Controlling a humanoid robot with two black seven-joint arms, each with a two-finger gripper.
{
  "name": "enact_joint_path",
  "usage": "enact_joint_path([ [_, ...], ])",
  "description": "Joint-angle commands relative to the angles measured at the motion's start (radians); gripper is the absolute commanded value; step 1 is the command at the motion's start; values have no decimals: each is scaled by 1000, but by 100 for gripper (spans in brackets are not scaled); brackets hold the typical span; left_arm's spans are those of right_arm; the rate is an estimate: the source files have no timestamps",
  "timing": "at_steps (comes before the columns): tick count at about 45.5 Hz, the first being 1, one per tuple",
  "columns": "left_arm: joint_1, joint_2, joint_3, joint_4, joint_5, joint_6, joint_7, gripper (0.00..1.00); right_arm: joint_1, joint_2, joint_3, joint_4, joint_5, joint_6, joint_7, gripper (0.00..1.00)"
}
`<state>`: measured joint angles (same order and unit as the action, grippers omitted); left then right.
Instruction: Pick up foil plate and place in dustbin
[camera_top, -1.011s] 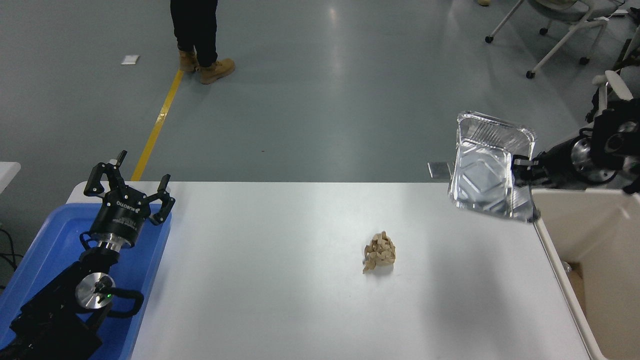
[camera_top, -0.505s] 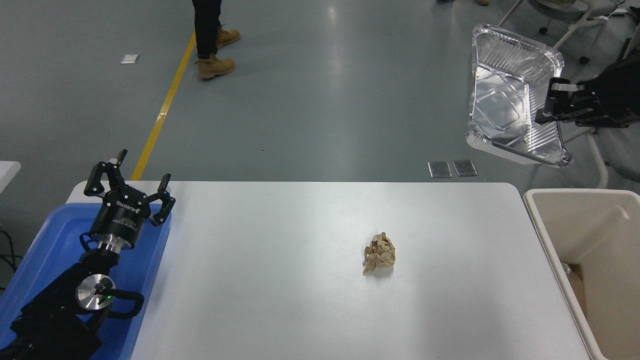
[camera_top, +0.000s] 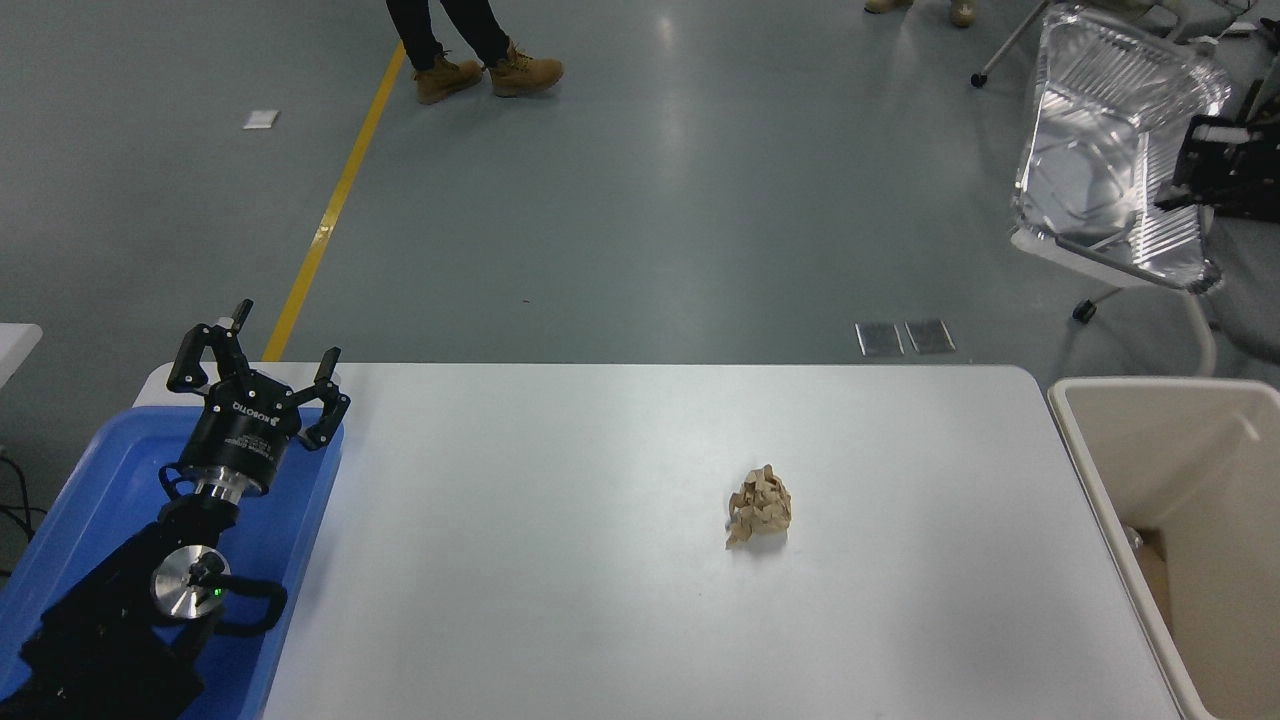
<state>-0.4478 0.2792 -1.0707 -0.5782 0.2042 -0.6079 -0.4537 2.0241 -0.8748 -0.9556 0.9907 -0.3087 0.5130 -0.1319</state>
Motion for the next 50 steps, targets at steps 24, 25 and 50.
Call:
enact_joint_path([
  [24,0,0,0,0,0,-1,1,98,-755,95,167,-691,364,-246,-8,0],
  [25,0,2,0,0,0,0,0,98,-781,102,173,-707,381,-257,-8,0],
  [50,0,0,0,0,0,-1,0,98,-1317,290,498,-949,470,-421,-6,0],
])
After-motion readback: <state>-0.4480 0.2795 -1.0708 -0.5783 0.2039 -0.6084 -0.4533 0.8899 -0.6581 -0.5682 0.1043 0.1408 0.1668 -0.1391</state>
